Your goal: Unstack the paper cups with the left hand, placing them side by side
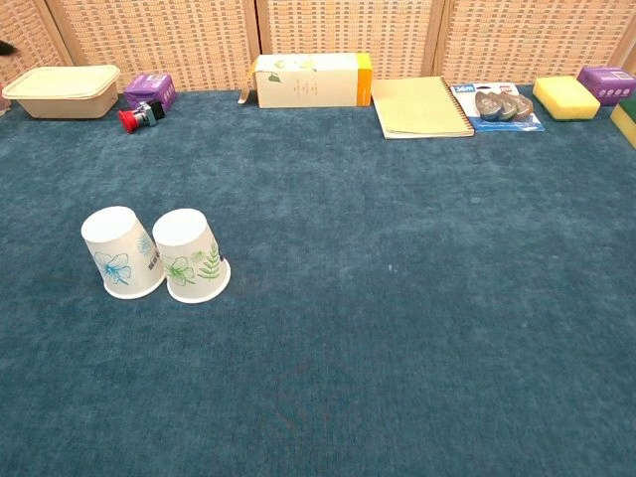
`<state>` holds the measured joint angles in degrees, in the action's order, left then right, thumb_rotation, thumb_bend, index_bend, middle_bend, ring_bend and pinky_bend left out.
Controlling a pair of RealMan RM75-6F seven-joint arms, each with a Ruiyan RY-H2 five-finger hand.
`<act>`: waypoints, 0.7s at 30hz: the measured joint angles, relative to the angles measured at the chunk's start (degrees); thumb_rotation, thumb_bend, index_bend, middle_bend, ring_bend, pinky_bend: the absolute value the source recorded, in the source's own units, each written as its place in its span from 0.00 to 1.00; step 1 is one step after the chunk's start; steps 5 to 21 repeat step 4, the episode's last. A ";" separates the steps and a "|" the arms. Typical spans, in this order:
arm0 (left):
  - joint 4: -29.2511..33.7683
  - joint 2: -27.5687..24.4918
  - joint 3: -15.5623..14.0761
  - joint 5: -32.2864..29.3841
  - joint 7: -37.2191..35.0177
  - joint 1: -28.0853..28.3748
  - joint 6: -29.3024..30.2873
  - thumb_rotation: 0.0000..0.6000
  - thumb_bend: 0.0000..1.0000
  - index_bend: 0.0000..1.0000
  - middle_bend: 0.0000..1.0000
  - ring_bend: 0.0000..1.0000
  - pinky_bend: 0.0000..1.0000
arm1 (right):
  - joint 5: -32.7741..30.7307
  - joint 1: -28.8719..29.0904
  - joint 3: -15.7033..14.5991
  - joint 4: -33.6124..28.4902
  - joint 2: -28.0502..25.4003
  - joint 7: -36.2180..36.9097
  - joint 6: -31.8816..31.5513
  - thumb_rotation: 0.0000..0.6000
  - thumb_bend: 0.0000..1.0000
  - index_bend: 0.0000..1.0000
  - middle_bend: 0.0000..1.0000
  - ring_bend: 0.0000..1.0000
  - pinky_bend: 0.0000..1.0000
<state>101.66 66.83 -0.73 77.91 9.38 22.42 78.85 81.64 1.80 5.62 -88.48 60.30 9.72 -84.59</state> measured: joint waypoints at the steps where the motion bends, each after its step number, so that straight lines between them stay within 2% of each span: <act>1: -0.18 -0.16 -0.38 0.75 -0.90 -1.83 2.47 1.00 0.12 0.00 0.00 0.00 0.00 | -0.05 0.02 0.04 -0.03 0.07 -0.22 0.01 1.00 0.02 0.03 0.00 0.00 0.00; 4: -0.83 -0.86 -1.73 2.79 -4.37 -8.03 9.33 1.00 0.12 0.00 0.00 0.00 0.00 | -0.15 0.03 0.12 -0.09 0.32 -1.04 -0.13 1.00 0.02 0.03 0.00 0.00 0.00; 21: -0.83 -0.86 -1.73 2.79 -4.37 -8.03 9.33 1.00 0.12 0.00 0.00 0.00 0.00 | -0.15 0.03 0.12 -0.09 0.32 -1.04 -0.13 1.00 0.02 0.03 0.00 0.00 0.00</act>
